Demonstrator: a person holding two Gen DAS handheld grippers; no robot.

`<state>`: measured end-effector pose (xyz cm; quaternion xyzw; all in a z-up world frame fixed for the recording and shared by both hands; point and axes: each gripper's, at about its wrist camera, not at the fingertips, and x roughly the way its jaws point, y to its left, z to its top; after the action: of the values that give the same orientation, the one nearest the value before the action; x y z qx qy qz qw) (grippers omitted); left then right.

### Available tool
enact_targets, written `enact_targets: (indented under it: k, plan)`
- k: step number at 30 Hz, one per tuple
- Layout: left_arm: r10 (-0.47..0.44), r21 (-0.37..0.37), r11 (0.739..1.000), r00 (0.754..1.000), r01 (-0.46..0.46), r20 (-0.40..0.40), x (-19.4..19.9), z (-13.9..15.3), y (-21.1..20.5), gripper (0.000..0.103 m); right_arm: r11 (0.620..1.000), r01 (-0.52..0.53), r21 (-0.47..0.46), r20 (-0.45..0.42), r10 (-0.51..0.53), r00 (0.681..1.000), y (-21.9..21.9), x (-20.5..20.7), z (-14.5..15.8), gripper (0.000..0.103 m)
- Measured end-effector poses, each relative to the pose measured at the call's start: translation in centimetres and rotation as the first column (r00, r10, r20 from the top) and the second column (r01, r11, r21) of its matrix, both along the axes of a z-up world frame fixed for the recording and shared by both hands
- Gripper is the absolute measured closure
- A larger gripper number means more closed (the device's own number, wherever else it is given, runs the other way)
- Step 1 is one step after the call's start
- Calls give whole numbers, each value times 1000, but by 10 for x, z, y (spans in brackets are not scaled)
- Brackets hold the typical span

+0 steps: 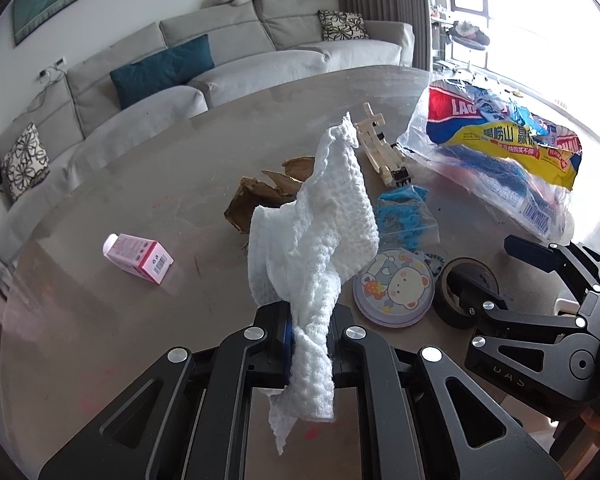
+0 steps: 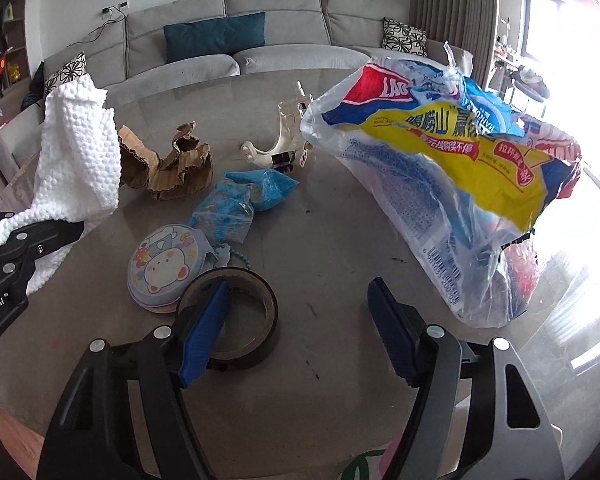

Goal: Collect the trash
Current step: 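Grasp the black tape roll with the right gripper while the left holds the tissue, then carry the tissue and tape roll over the white trash bin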

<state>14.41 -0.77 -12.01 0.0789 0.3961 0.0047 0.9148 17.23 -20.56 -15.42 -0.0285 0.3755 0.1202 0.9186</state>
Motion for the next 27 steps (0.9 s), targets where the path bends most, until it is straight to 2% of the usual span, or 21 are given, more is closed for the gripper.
enact_targets:
  k: [3,6,9,10,11,13,14,17,20,27]
  plan:
    - [-3,6,1000,1000,3,2,-1,2,-1,92,1000,-13,-3,-5,13,1000,0,-1,2,33]
    - [-3,5,1000,1000,3,9,-2,4,-1,92,999,-48,-5,-8,48,999,4,1,4,40]
    - [-3,1,1000,1000,3,11,-3,5,-1,92,996,-87,-10,-7,87,996,13,-3,6,60]
    - [-5,1,1000,1000,5,11,-4,5,-2,92,995,-104,-4,-6,104,995,17,-6,6,72]
    - [-6,-1,1000,1000,6,11,-4,5,-2,92,994,-103,-18,1,103,995,20,-8,6,76]
    - [-7,-2,1000,1000,7,12,-5,6,-1,92,995,-99,-25,6,99,995,21,-9,7,76]
    - [-8,-3,1000,1000,8,13,-5,6,-1,92,995,-94,-12,-5,94,996,20,-8,6,82]
    - [-12,-3,1000,1000,12,18,-7,7,-1,92,995,-97,-18,11,97,995,18,-12,9,89]
    - [-12,-8,1000,1000,12,16,-7,8,-1,92,995,-97,-35,34,98,995,18,-19,12,92]
    - [-13,-15,1000,1000,13,17,-9,11,0,92,996,-80,-43,59,83,995,15,-29,23,92]
